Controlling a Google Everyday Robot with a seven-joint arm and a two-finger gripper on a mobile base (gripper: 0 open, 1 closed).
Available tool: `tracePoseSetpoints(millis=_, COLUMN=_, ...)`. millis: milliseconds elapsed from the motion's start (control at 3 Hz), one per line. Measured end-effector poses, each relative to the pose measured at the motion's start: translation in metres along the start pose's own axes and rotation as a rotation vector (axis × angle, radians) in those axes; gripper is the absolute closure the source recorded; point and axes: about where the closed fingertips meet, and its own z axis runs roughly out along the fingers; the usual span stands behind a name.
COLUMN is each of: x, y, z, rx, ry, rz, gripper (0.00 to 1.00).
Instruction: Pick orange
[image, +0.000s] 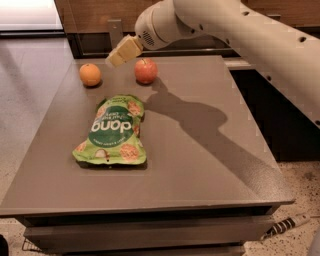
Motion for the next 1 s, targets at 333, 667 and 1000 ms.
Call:
tracePoseSetpoints(millis=333, x=0.014, y=0.012, z=0.039, rx=-0.059, ry=-0.013, rz=0.041, gripper=0.00)
tracePoseSetpoints(millis=667, x=0.031, y=0.025, z=0.081, rx=-0.115, ry=-0.034, rz=0.079, gripper=0.00)
tracePoseSetpoints(millis=1000, x=0.039, y=0.033, z=0.119, rx=-0.158, ry=-0.078, rz=0.096, gripper=0.00)
